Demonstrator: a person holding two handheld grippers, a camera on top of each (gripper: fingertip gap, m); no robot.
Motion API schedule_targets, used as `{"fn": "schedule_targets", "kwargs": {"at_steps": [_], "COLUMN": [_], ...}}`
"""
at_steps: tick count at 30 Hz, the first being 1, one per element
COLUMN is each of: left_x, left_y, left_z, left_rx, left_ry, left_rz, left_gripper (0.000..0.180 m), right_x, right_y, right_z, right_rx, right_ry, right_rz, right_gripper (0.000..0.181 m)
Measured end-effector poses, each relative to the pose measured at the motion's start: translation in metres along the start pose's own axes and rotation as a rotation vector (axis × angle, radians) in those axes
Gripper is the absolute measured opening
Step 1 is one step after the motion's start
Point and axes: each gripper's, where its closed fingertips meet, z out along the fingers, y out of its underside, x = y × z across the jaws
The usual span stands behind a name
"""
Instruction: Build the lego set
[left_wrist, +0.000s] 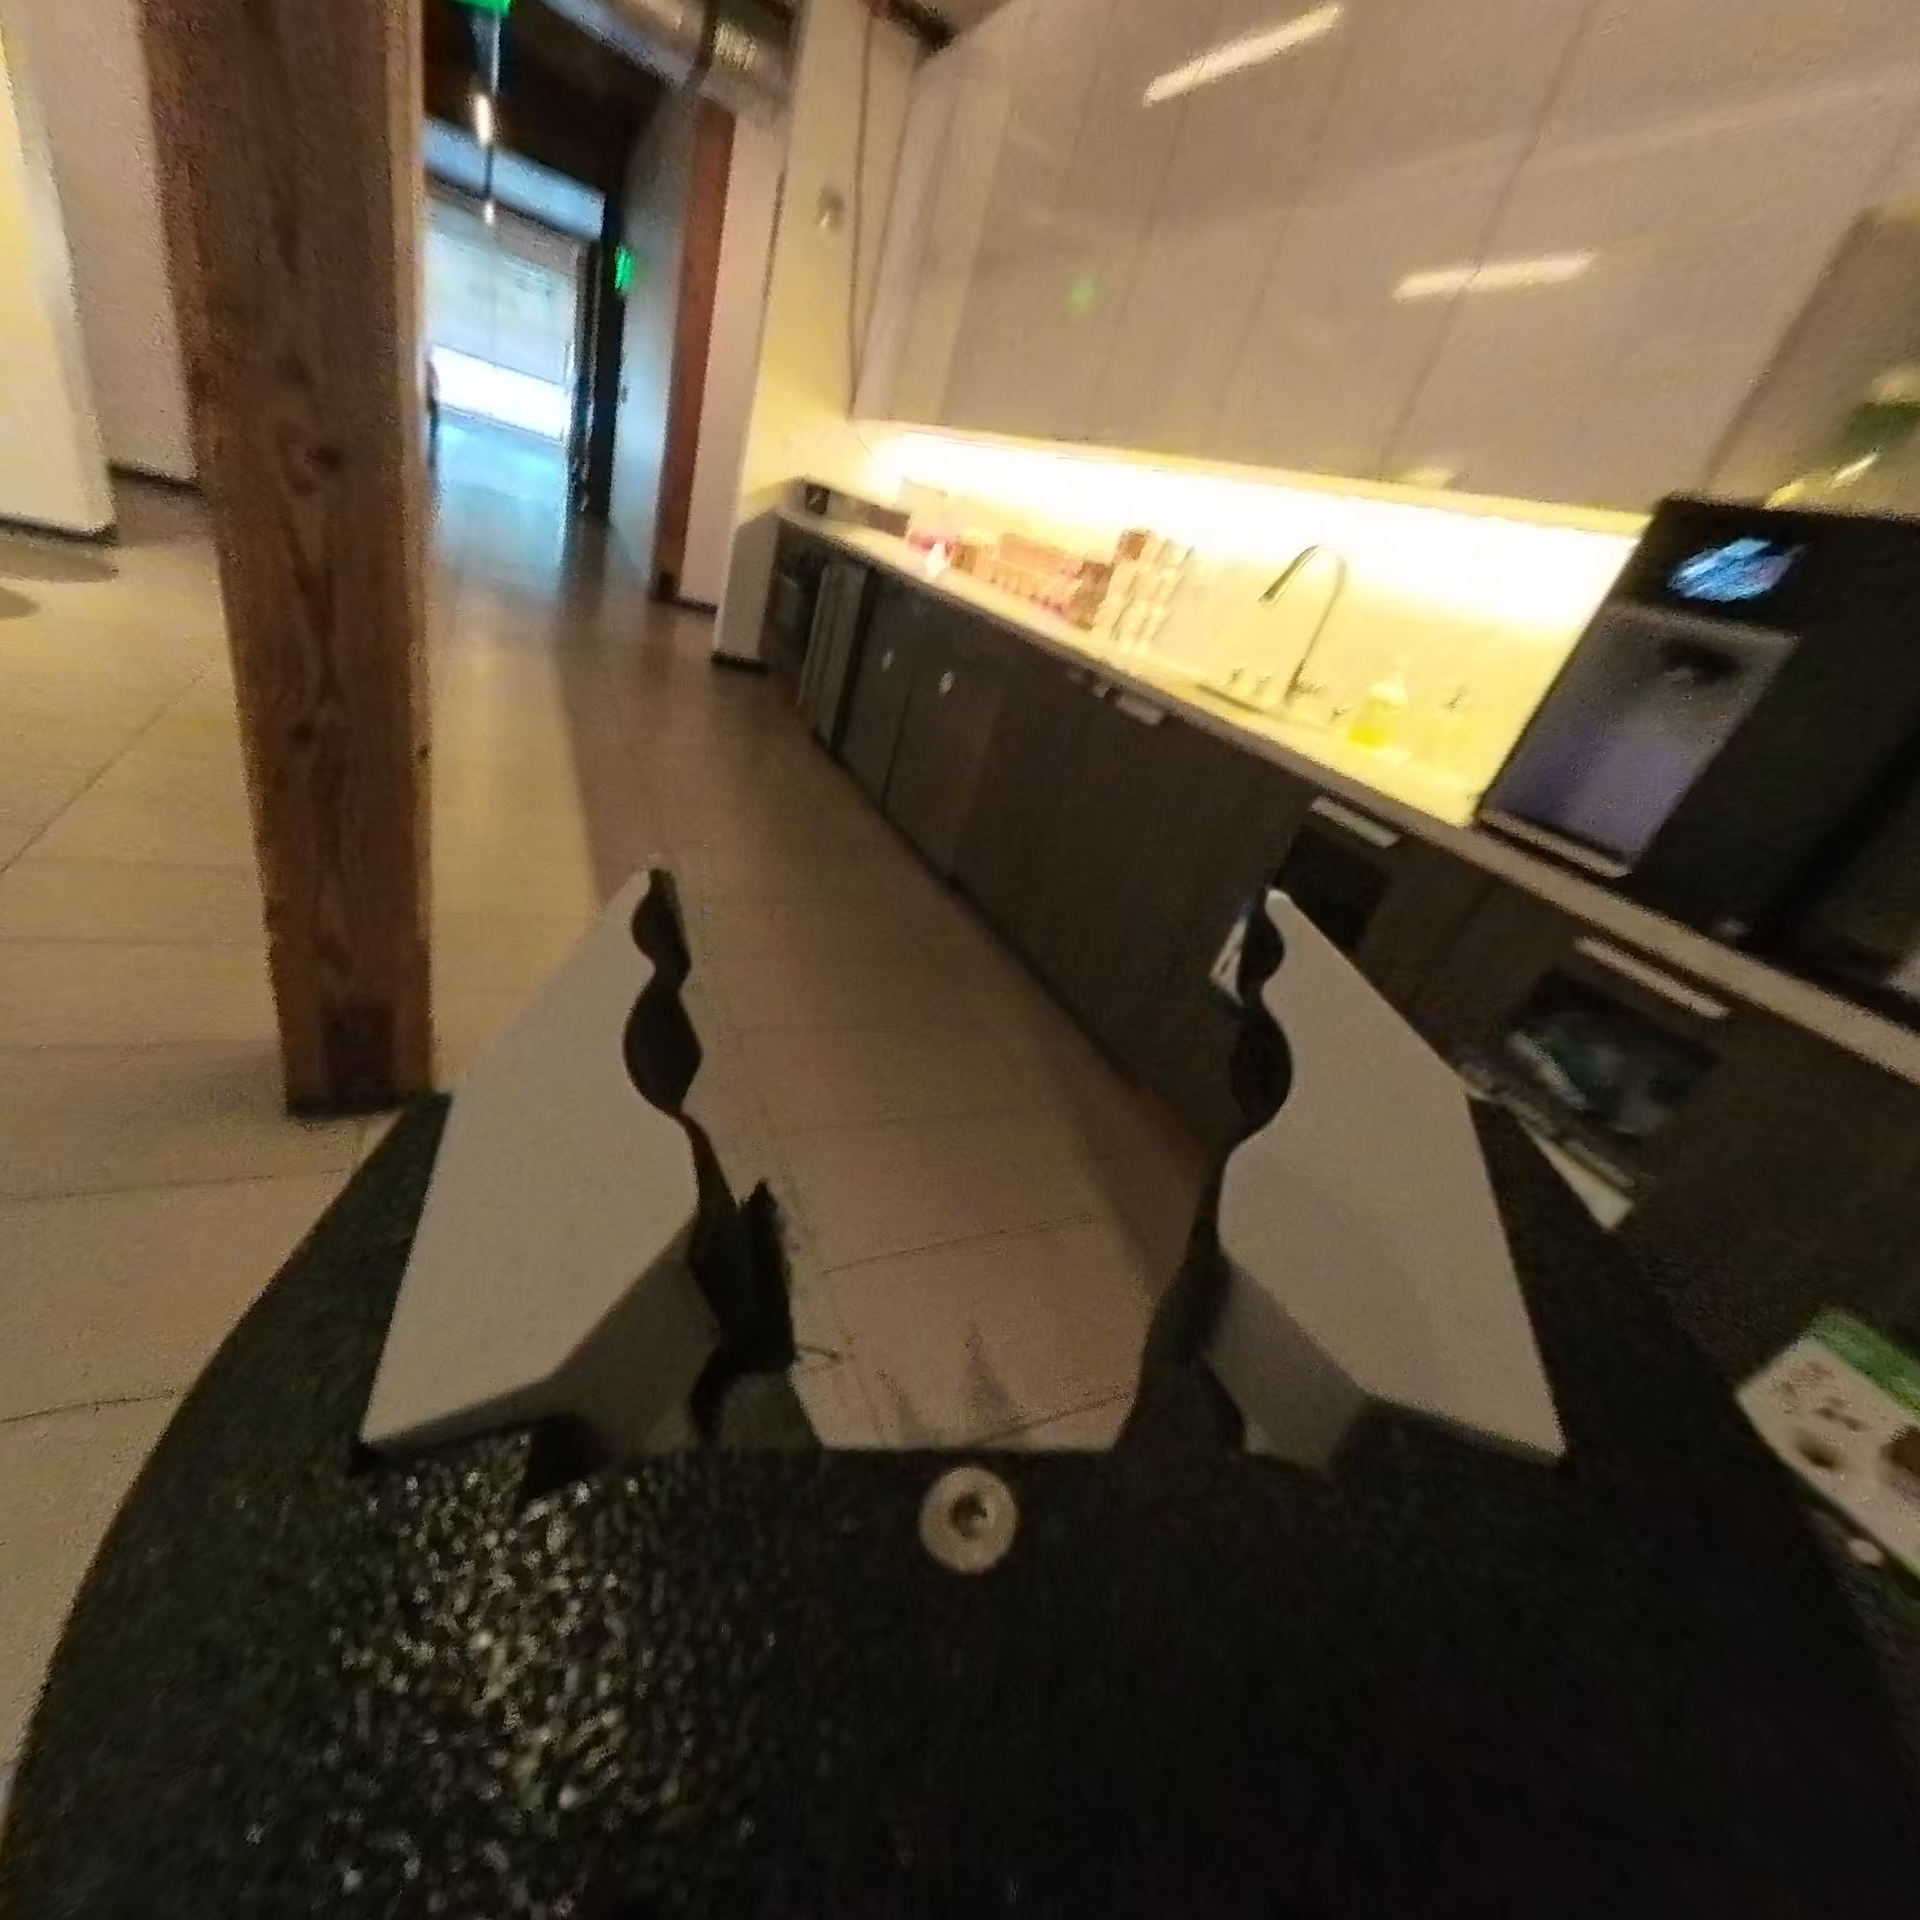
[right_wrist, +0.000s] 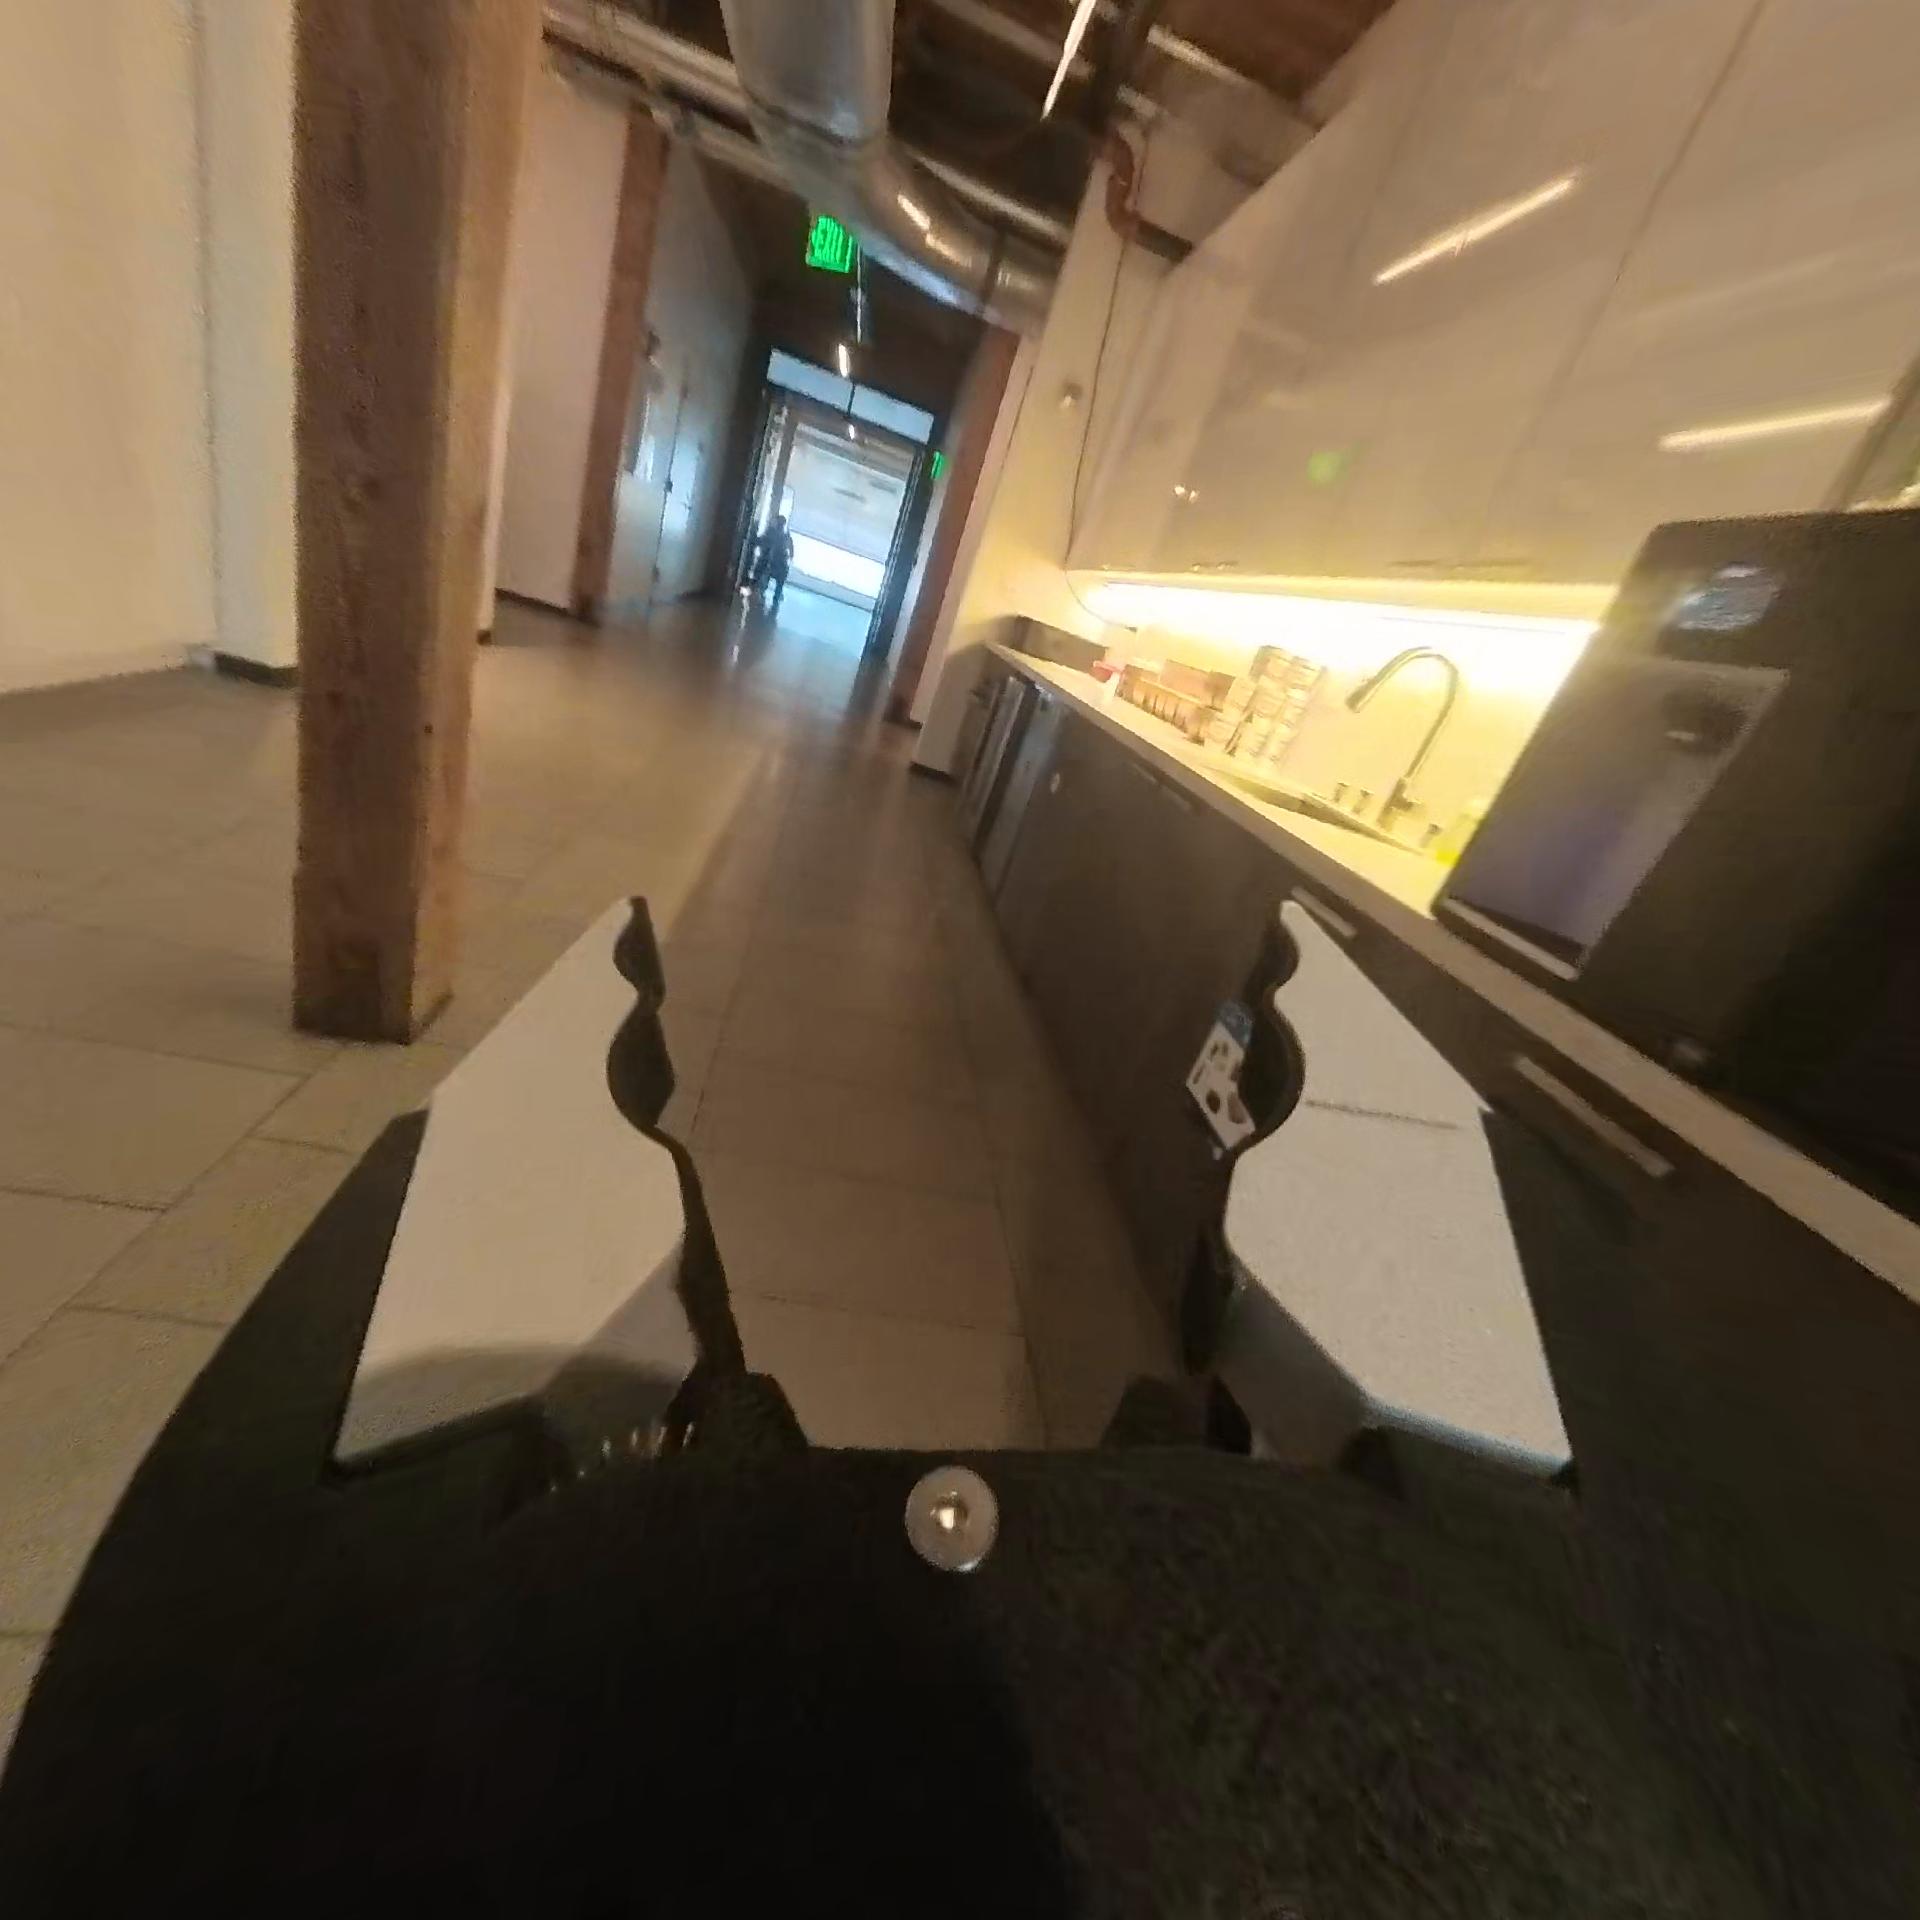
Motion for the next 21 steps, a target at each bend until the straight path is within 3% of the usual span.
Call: {"fn": "schedule_targets", "kwargs": {"at_steps": [3,7,14,18,21], "left_x": [-0.036,-0.101,-0.238,-0.292,-0.290], "left_y": [0.009,0.001,0.038,0.054,0.022], "left_z": [0.084,0.177,0.318,0.453,0.591], "left_rx": [-0.095,-0.130,-0.186,-0.266,-0.194], "left_ry": [-0.016,-0.121,-0.331,-0.287,-0.146], "left_rz": [0.007,0.116,0.149,0.190,0.291], "left_gripper": [0.104,0.104,0.105,0.104,0.101], "right_x": [-0.001,-0.032,-0.100,-0.109,-0.088], "right_y": [0.014,0.007,0.026,0.062,0.062], "right_z": [0.136,0.317,0.607,0.737,0.814], "right_rx": [-0.019,0.058,0.168,0.116,0.135], "right_ry": [-0.045,-0.160,-0.265,-0.243,-0.183], "right_rz": [0.059,0.092,0.227,0.209,0.118], "right_gripper": [0.112,0.112,0.113,0.113,0.113]}}
